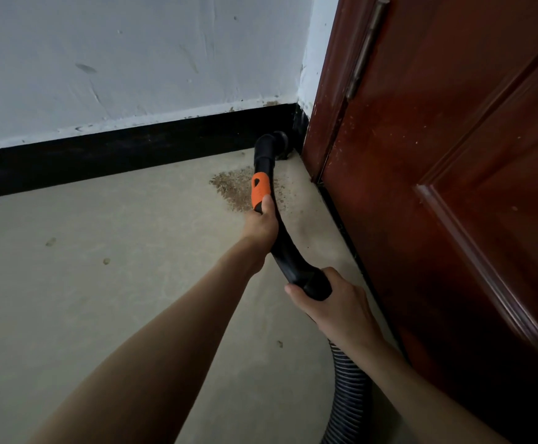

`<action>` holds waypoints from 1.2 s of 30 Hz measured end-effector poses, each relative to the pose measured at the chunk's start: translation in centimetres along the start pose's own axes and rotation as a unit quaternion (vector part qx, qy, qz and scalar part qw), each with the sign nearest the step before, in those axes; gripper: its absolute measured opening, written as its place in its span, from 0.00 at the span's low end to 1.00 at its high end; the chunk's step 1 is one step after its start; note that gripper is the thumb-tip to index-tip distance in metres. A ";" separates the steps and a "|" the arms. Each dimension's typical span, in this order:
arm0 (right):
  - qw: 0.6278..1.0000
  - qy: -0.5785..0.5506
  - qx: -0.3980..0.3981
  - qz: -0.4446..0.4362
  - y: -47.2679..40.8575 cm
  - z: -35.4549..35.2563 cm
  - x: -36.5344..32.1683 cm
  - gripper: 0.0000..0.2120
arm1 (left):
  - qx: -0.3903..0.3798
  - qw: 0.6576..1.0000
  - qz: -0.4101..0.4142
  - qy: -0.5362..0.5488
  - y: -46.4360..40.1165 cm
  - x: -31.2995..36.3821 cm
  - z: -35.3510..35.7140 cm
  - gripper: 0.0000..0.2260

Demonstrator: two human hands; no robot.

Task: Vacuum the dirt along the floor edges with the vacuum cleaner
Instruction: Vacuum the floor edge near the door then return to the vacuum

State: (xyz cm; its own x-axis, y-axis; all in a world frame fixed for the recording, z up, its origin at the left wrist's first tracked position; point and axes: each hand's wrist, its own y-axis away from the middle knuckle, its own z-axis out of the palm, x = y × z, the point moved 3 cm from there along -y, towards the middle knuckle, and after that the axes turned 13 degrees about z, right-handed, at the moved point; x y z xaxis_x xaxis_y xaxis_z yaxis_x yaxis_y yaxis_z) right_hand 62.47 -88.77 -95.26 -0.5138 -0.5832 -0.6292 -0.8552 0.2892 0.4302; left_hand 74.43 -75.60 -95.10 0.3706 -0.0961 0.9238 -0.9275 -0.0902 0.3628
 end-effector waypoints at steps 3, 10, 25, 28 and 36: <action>1.000 -0.014 0.004 0.008 -0.2 -0.2 0.1 0.22 | -0.018 1.000 -0.004 -0.003 0.0 0.7 0.7 0.19; 1.000 0.016 0.021 0.004 0.2 -0.5 -0.6 0.21 | -0.035 0.999 -0.027 0.025 0.4 1.3 0.6 0.25; 0.987 0.103 -0.058 -0.113 4.8 2.4 -4.4 0.27 | 0.139 0.990 -0.023 0.030 5.6 -2.1 -8.8 0.29; 0.984 0.113 -0.079 -0.114 5.9 3.3 -5.2 0.27 | 0.143 0.987 -0.062 0.033 6.8 -2.7 -10.9 0.28; 0.986 0.105 -0.073 -0.108 7.1 3.6 -5.2 0.29 | 0.111 0.990 -0.090 0.016 7.8 -1.9 -11.7 0.27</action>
State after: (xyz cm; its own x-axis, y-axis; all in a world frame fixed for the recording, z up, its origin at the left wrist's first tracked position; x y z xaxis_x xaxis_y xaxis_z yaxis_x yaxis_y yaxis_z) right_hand 58.81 -80.99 -91.26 -0.2811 -0.7679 -0.5756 -0.9164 0.0367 0.3986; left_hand 65.90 -64.55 -92.63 0.5243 -0.0279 0.8511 -0.8118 -0.3181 0.4897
